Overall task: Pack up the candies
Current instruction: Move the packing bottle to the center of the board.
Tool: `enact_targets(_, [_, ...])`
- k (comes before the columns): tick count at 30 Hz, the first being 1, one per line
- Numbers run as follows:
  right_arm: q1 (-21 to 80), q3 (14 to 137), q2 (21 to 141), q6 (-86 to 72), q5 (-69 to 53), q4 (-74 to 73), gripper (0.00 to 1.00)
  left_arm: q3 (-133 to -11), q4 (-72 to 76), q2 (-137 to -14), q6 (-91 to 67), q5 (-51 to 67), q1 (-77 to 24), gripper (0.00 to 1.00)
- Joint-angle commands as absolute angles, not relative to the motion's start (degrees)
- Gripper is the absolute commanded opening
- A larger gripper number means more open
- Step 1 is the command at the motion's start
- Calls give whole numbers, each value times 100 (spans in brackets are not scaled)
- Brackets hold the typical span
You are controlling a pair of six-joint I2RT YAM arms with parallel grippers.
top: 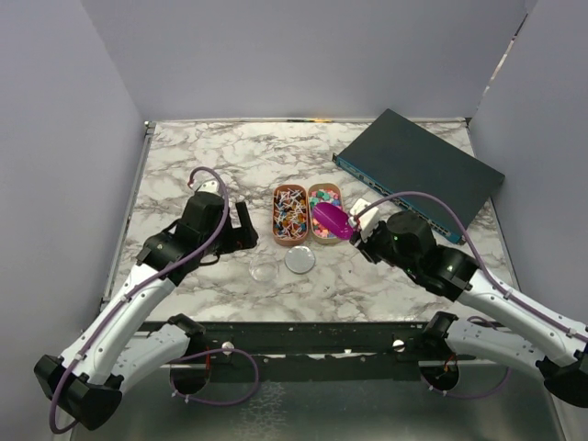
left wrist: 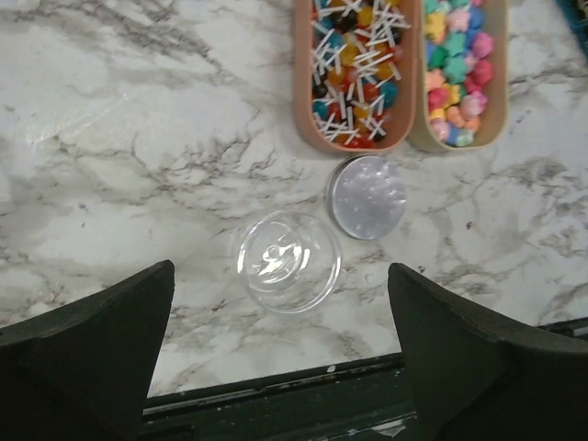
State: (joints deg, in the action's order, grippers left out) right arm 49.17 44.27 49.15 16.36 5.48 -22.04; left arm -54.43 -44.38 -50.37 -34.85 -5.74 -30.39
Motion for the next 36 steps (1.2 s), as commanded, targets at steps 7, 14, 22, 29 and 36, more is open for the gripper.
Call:
enact_targets(7, [4946, 4377, 4847, 1020, 1144, -2026, 1, -4611, -4982, -5122, -4069, -927, -3103, 91])
enact_targets(14, [4948, 4255, 4800, 1000, 985, -1940, 1, -4053, -4373, -5370, -4563, -979, -3632, 80])
enact_targets(22, [4956, 4209, 4612, 1011, 936, -2076, 1, -3887, -3893, -5902, -4600, -977, -3771, 63])
enact_targets(29, [4948, 4088, 4430, 999, 861, -2222, 1, -3877, -3673, -6282, -4538, -1160, -3768, 47])
enact_targets(36, [4941, 4080, 4320, 971, 844, -2304, 1, -3970, -3595, -6410, -4450, -1401, -3770, 35])
